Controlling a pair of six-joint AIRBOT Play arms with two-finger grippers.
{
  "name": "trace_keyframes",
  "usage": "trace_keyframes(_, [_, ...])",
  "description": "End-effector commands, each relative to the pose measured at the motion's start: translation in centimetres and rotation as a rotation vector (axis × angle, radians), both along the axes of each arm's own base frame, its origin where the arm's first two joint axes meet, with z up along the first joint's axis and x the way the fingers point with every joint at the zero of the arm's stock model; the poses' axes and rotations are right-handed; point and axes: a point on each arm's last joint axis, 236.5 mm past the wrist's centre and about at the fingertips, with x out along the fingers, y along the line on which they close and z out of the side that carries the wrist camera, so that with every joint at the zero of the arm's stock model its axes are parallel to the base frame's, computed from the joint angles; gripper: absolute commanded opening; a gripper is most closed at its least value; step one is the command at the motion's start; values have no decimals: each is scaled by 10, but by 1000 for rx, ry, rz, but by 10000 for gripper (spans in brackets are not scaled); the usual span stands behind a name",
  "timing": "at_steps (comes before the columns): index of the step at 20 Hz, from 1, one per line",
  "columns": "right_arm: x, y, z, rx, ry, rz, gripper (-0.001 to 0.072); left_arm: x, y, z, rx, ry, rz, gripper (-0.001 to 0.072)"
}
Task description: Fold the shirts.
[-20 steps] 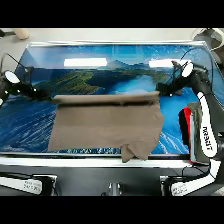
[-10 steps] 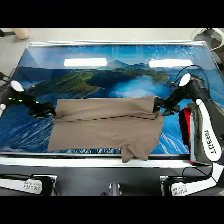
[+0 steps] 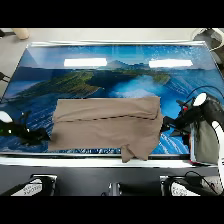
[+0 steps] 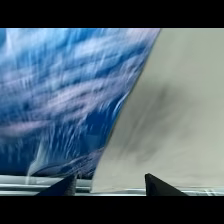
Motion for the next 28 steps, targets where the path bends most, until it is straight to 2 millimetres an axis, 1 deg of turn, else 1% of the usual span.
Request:
trace_keyframes(1, [-19,10,-6,42,7,7,485,-25,-17,-24,-34,-13,45,536])
trace_keyframes(3, [-18,10,-6,42,5,12,485,-12,-26,-26,-65,-60,97,536])
trace_keyframes(4, [-18,10,-6,42,3,13,485,-4,-26,-26,-66,-84,126,531])
trace_keyframes(5, [-19,10,-6,43,2,20,485,2,-25,-27,-63,-101,148,497])
trace_keyframes(7, [-19,7,-7,35,3,26,486,6,-23,-27,-52,-109,172,375])
trace_keyframes(8, [-21,8,-6,38,8,27,488,6,-24,-28,-52,-109,168,366])
trace_keyframes(9, [-22,10,-6,47,8,28,495,5,-26,-27,-55,-107,164,202])
trace_keyframes(10, [-26,15,-6,65,-2,36,508,6,-31,-27,-65,-107,159,88])
trace_keyframes(11, [-32,18,-8,74,0,29,508,8,-36,-25,-80,-113,153,38])
trace_keyframes(12, [-41,24,-12,89,3,19,509,10,-40,-23,-93,-124,144,37])
trace_keyframes(14, [-61,44,-20,159,15,-11,509,10,-41,-23,-97,-126,142,37])
trace_keyframes(15, [-70,55,-22,205,14,-21,509,10,-41,-22,-96,-128,142,37])
trace_keyframes(16, [-74,63,-26,236,-7,-27,509,11,-41,-21,-95,-134,142,37])
trace_keyframes(20, [-73,62,-48,203,-65,-93,508,12,-41,-13,-93,-155,135,37])
trace_keyframes(23, [-68,72,-59,234,-97,-185,497,12,-41,-10,-90,-167,133,37])
trace_keyframes(24, [-68,73,-64,231,-102,-204,476,12,-41,-10,-91,-166,133,37])
trace_keyframes(25, [-70,73,-67,229,-99,-215,378,12,-42,-10,-92,-165,133,37])
trace_keyframes(26, [-73,73,-68,228,-93,-211,329,12,-42,-10,-92,-165,133,37])
trace_keyframes(27, [-74,73,-68,231,-94,-202,8,12,-42,-10,-92,-165,133,37])
trace_keyframes(28, [-73,73,-67,232,-97,-202,16,12,-41,-10,-92,-166,132,37])
